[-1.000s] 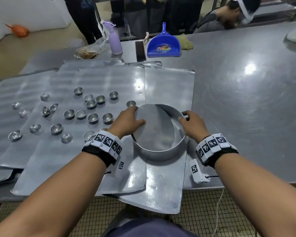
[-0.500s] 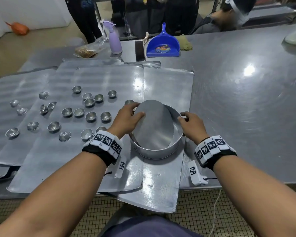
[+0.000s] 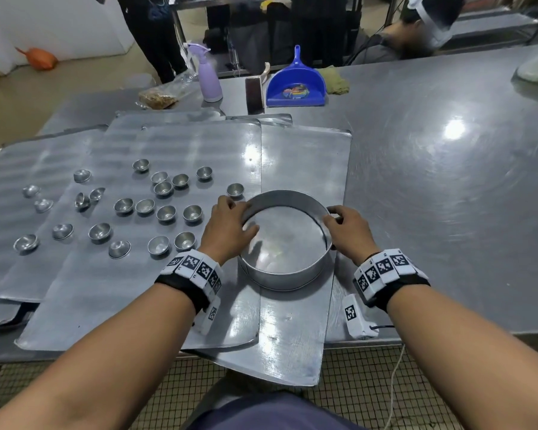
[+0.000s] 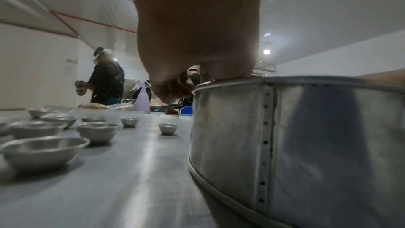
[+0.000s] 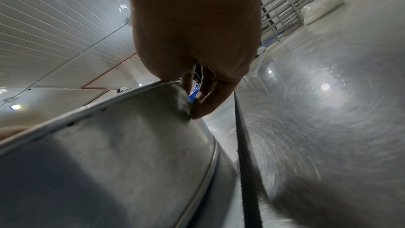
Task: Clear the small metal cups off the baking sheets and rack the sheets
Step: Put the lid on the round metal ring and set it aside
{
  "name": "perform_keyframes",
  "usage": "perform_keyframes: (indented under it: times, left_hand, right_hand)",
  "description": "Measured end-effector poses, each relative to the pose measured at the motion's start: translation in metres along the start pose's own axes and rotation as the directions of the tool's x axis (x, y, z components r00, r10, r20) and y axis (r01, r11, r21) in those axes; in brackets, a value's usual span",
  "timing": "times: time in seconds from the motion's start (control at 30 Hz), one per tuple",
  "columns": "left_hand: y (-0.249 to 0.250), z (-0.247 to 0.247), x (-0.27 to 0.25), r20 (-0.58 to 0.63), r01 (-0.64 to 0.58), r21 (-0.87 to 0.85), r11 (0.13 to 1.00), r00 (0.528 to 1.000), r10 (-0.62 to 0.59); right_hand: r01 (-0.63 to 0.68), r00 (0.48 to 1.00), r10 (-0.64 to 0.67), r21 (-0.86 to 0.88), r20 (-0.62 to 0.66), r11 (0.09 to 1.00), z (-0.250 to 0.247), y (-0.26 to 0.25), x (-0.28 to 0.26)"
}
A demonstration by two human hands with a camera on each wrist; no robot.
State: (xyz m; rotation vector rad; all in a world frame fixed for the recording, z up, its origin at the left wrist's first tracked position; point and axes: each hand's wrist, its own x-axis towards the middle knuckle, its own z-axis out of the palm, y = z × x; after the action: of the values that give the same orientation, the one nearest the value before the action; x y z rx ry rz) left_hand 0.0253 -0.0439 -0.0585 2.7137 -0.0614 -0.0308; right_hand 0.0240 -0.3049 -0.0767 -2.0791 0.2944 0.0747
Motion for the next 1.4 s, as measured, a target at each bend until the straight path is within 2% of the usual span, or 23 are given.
perform_keyframes:
  times: [0.1,0.17,0.23,0.3,0.4,0.47,0.57,0.73,0.83,0.97,1.17,1.4]
  left_hand:
    - [-0.004,-0.004,-0.003,0.001,0.088,-0.143,0.986,0.996,-0.089]
    - [-0.008,-0.008,-0.004,0.093,0.170,-0.239,0.956,0.984,-0.152]
    - [-0.015,-0.012,-0.006,0.240,0.272,-0.343,0.899,0.951,-0.196]
    - [-0.022,-0.016,-0.008,0.376,0.397,-0.453,0.798,0.897,-0.233]
    - [-0.024,-0.021,-0.008,0.487,0.495,-0.534,0.685,0.843,-0.229]
    - [-0.020,-0.020,-0.007,0.490,0.479,-0.553,0.682,0.849,-0.199]
    - [-0.009,-0.017,-0.003,0.443,0.405,-0.572,0.714,0.884,-0.148]
    - [0.030,-0.002,0.006,0.290,0.232,-0.675,0.700,0.956,-0.038]
    - [0.061,0.011,0.013,0.231,0.161,-0.702,0.694,0.973,0.008]
    - [0.099,0.030,0.018,0.218,0.099,-0.692,0.715,0.973,0.075]
    - [0.142,0.065,0.017,0.270,0.075,-0.695,0.715,0.949,0.163]
    - [0.154,0.090,0.020,0.383,0.168,-0.662,0.730,0.914,0.136]
  right_hand:
    - [0.003,1.000,-0.003,-0.005,0.011,1.000,0.001,0.001,0.001]
    - [0.002,0.999,-0.002,-0.002,0.037,1.000,0.001,0.002,0.002]
    - [-0.012,0.996,0.011,0.013,0.093,1.000,0.002,0.002,0.002]
    - [-0.044,0.987,0.037,0.044,0.154,0.998,0.002,0.003,0.002]
    - [-0.077,0.973,0.062,0.063,0.220,0.995,0.001,0.002,0.000]
    - [-0.057,0.973,0.042,0.058,0.226,0.997,-0.002,0.004,0.000]
    - [-0.014,0.981,-0.001,0.075,0.194,0.997,-0.012,0.011,0.002]
    - [0.058,0.996,-0.066,0.130,0.055,0.990,-0.050,0.013,0.000]
    - [0.090,0.996,-0.086,0.157,-0.029,0.983,-0.076,0.021,-0.002]
    - [0.091,0.989,-0.069,0.165,-0.133,0.982,-0.112,0.043,-0.003]
    - [0.010,0.980,0.015,0.125,-0.199,0.992,-0.153,0.081,-0.002]
    - [-0.076,0.983,0.084,0.059,-0.162,0.995,-0.167,0.096,-0.007]
